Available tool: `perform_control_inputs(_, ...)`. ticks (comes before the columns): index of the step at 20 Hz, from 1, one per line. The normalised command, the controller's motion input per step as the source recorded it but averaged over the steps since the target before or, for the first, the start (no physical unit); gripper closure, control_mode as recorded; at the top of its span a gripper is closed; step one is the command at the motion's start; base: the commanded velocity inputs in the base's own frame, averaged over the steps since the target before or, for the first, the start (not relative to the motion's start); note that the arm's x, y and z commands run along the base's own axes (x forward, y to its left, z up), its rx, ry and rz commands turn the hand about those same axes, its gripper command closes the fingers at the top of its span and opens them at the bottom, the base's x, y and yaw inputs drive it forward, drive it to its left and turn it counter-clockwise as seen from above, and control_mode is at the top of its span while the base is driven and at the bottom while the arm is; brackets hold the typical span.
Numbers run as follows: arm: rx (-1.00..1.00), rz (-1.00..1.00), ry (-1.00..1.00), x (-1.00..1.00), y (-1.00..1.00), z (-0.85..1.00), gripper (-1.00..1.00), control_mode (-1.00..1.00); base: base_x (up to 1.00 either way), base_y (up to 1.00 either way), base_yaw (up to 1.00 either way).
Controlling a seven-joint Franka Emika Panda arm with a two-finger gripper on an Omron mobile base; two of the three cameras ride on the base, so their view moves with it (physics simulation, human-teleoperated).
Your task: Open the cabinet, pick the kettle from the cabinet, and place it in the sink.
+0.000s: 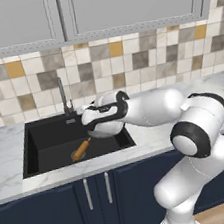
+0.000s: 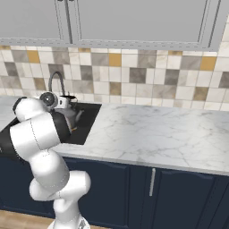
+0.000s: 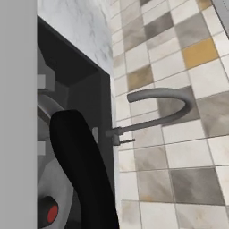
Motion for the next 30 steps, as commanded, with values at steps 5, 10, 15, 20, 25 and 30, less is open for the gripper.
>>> perform_control_inputs(5, 0.0, -0.03, 0.04, 0.33, 0.08, -0.21, 1.0, -1.0, 0.0, 0.0, 0.0)
perform_control_inputs(10, -0.01, -0.05, 0.07, 0.24, 0.1, -0.23, 1.0, -1.0, 0.0, 0.0, 0.0)
perform_control_inputs(15, 0.0, -0.02, 0.0, 0.22, 0.09, -0.23, 1.0, -1.0, 0.0, 0.0, 0.0)
perform_control_inputs(20, 0.0, -0.03, 0.02, 0.19, 0.05, -0.2, 1.0, -1.0, 0.0, 0.0, 0.0)
perform_control_inputs(25, -0.07, -0.19, 0.13, 0.24, 0.21, -0.1, 1.0, -1.0, 0.0, 0.0, 0.0)
perform_control_inputs(30, -0.13, -0.23, 0.25, 0.28, 0.26, 0.0, 1.0, -1.0, 0.0, 0.0, 0.0)
